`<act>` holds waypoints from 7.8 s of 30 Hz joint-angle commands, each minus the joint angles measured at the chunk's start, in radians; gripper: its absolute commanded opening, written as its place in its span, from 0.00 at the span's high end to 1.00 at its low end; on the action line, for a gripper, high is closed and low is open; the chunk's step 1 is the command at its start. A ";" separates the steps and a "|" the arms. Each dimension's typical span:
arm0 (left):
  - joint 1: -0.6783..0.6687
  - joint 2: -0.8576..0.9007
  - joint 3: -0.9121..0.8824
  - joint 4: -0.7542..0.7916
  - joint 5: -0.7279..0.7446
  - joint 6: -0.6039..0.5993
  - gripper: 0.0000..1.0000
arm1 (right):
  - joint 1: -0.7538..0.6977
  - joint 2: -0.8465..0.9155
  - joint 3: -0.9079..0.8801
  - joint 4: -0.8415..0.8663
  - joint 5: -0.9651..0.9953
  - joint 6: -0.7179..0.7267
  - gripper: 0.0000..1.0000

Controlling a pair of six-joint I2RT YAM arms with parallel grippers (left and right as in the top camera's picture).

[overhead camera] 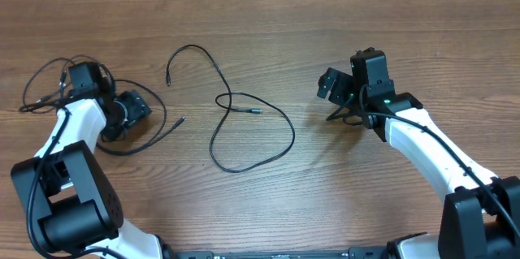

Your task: Untangle cables

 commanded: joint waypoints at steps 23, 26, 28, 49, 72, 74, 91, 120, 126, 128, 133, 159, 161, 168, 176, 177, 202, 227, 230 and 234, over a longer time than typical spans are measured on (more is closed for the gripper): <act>-0.246 0.137 0.004 0.043 -0.175 0.383 0.35 | 0.003 -0.001 0.001 0.006 0.010 0.002 0.00; -0.247 0.145 0.006 0.057 -0.135 0.383 0.20 | 0.003 -0.001 0.001 0.006 0.010 0.002 0.00; -0.247 0.133 0.017 0.035 -0.114 0.384 0.41 | 0.003 -0.001 0.001 0.006 0.010 0.002 0.00; -0.192 0.112 0.114 -0.103 0.048 0.521 0.24 | 0.003 -0.001 0.001 0.006 0.010 0.002 0.00; -0.177 0.114 0.114 -0.241 0.233 0.872 0.09 | 0.003 -0.001 0.001 0.006 0.010 0.002 0.00; -0.169 0.114 0.114 -0.241 0.263 0.886 0.09 | 0.003 -0.001 0.001 0.006 0.010 0.002 0.00; -0.173 0.116 0.039 -0.211 -0.141 0.780 0.07 | 0.003 -0.001 0.001 0.006 0.010 0.002 0.00; -0.187 0.116 0.176 -0.434 0.113 0.867 0.14 | 0.003 -0.001 0.001 0.006 0.010 0.002 0.00; -0.228 0.116 0.030 -0.275 -0.082 0.847 0.05 | 0.003 -0.001 0.001 0.006 0.010 0.002 0.00; -0.229 0.116 -0.011 -0.215 -0.097 0.850 0.00 | 0.003 -0.001 0.001 0.006 0.010 0.002 0.00; -0.229 0.116 -0.037 -0.126 -0.105 0.846 0.38 | 0.003 -0.001 0.001 0.006 0.010 0.002 0.00; -0.227 0.116 -0.037 0.102 0.064 0.655 0.62 | 0.003 -0.001 0.001 0.006 0.010 0.002 0.00; -0.227 0.116 -0.037 0.133 0.063 0.569 0.67 | 0.003 -0.001 0.001 0.006 0.010 0.002 0.00; -0.227 0.116 -0.037 0.131 0.063 0.414 0.48 | 0.003 -0.001 0.001 0.006 0.010 0.002 0.00; -0.227 0.116 -0.037 -0.042 -0.063 0.678 0.52 | 0.003 -0.001 0.001 0.006 0.010 0.002 0.00; -0.227 0.116 -0.037 -0.050 -0.117 0.678 0.52 | 0.003 -0.001 0.001 0.006 0.010 0.002 0.00; -0.227 0.115 0.093 -0.087 0.074 0.472 0.96 | 0.003 -0.001 0.001 0.006 0.010 0.002 0.00; -0.221 0.101 0.455 -0.603 0.849 0.464 0.96 | 0.003 -0.001 0.001 0.006 0.010 0.002 0.00; -0.205 0.101 0.456 -0.658 1.010 0.504 0.96 | 0.003 -0.001 0.001 0.006 0.010 0.002 0.00; -0.168 0.101 0.456 -0.822 1.200 0.627 0.96 | 0.003 -0.001 0.001 0.006 0.010 0.002 0.00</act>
